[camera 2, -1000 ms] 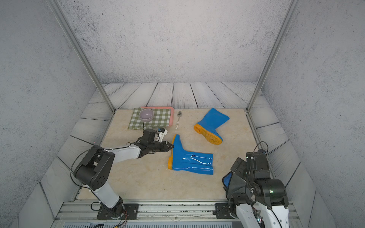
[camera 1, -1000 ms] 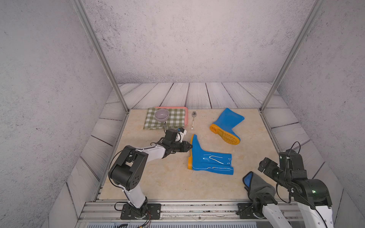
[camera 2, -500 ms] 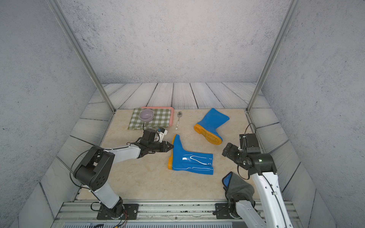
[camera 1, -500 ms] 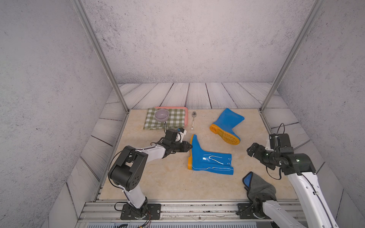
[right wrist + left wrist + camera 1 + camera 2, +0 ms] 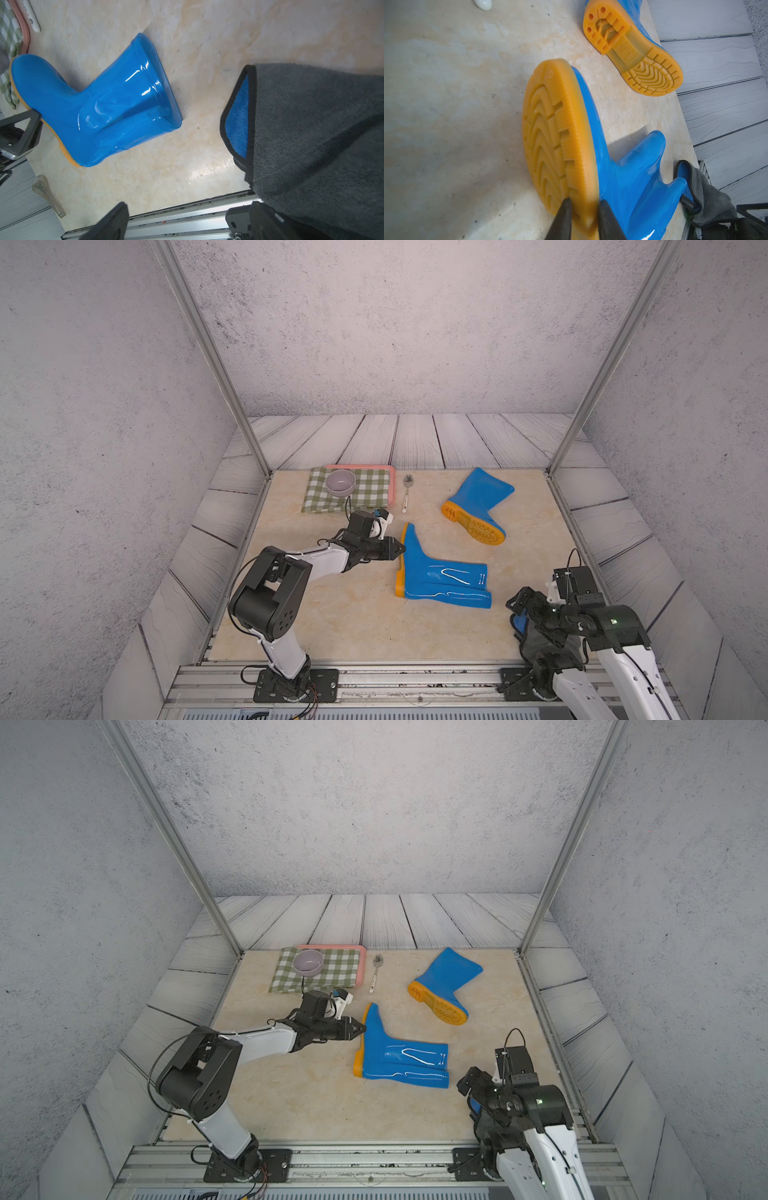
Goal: Wipe the rubber boots with a cloth
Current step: Move the cleaning item to the center of the board.
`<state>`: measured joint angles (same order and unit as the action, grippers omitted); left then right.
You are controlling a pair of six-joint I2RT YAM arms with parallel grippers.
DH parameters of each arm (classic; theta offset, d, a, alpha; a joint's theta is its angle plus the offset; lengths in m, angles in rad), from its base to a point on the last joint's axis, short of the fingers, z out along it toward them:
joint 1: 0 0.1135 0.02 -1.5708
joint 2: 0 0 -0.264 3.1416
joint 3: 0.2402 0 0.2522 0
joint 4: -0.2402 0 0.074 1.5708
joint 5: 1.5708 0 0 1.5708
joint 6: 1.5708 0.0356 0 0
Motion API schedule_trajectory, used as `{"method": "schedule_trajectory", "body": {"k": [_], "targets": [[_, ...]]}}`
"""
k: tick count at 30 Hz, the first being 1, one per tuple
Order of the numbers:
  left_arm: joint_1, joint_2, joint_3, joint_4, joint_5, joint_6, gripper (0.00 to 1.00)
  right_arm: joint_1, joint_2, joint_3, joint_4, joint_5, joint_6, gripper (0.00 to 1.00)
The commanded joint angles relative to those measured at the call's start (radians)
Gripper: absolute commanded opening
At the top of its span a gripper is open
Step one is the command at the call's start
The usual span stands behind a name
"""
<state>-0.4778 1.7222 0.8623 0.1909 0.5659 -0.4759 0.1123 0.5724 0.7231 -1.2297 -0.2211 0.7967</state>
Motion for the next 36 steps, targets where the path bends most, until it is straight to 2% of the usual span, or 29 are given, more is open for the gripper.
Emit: {"method": "schedule_trajectory", "body": {"k": [1,5,9,11,17,21,25,34,36], "targets": [[0.010,0.080,-0.056,-0.220,-0.163,0.003,0.24,0.004,0.006,0.045,-0.063,0.121,0.055,0.94],[0.010,0.083,-0.049,-0.231,-0.161,0.017,0.24,0.006,0.094,0.101,-0.087,0.285,0.106,0.94],[0.010,0.090,-0.042,-0.240,-0.155,0.028,0.24,0.004,0.297,0.133,-0.150,0.430,0.184,0.93],[0.010,0.093,-0.039,-0.239,-0.152,0.031,0.24,0.005,0.358,0.123,-0.118,0.425,0.194,0.92],[0.010,0.089,-0.046,-0.232,-0.152,0.025,0.24,0.005,0.391,0.095,-0.024,0.462,0.237,0.92],[0.010,0.087,-0.045,-0.234,-0.153,0.028,0.24,0.004,0.456,0.057,-0.011,0.431,0.260,0.93],[0.010,0.084,-0.048,-0.232,-0.154,0.026,0.24,0.004,0.493,-0.026,0.103,0.385,0.268,0.93],[0.010,0.090,-0.043,-0.235,-0.152,0.030,0.24,0.002,0.600,-0.065,0.286,0.392,0.206,0.83],[0.011,0.090,-0.043,-0.235,-0.150,0.031,0.24,-0.003,0.634,-0.072,0.339,0.369,0.195,0.77]]}}
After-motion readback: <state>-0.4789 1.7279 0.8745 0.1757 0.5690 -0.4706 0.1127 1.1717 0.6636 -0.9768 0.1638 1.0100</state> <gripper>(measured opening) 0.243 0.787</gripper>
